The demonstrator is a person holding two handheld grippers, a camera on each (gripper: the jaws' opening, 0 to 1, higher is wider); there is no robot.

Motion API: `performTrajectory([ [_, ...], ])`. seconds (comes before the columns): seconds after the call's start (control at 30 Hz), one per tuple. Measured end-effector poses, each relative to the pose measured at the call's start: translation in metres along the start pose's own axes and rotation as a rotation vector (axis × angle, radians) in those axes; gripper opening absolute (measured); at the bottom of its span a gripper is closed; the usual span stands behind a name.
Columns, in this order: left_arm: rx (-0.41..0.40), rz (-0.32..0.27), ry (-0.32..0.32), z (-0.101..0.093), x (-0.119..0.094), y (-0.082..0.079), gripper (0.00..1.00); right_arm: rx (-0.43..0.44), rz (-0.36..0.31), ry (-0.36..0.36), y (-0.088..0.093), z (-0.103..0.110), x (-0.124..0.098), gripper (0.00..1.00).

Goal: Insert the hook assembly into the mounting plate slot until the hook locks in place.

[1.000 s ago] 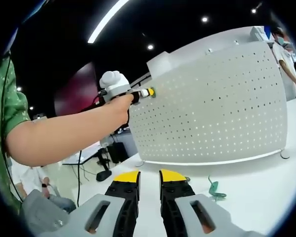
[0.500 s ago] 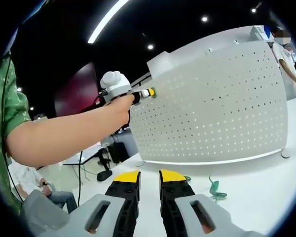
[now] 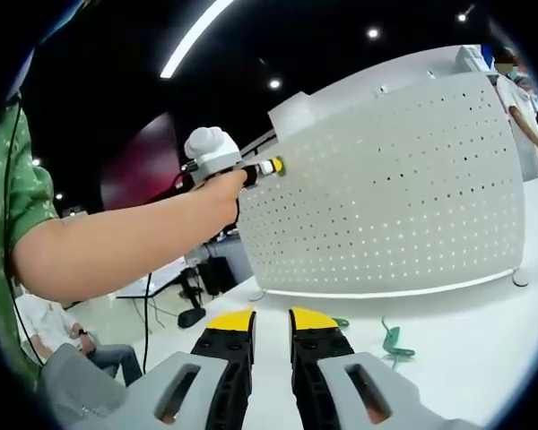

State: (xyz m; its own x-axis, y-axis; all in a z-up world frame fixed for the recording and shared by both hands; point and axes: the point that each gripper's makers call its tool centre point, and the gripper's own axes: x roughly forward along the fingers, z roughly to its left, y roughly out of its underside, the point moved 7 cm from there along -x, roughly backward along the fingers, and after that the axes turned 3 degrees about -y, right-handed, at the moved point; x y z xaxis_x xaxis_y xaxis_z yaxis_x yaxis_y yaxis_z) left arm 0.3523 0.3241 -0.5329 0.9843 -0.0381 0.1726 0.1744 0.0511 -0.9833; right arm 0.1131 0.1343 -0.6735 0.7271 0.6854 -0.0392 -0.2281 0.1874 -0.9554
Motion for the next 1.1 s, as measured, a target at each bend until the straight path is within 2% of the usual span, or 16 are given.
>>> performTrajectory([
  [0.93,0.067,-0.019,-0.001,-0.0018,-0.0001,0.0021,0.04,0.019,-0.003,-0.003,0.0006,-0.0010,0.0004,0.14],
  [1.1,0.059,-0.017,-0.002,-0.0019,-0.0007,0.0023,0.04,0.022,-0.003,-0.003,0.0005,-0.0013,0.0005,0.13],
])
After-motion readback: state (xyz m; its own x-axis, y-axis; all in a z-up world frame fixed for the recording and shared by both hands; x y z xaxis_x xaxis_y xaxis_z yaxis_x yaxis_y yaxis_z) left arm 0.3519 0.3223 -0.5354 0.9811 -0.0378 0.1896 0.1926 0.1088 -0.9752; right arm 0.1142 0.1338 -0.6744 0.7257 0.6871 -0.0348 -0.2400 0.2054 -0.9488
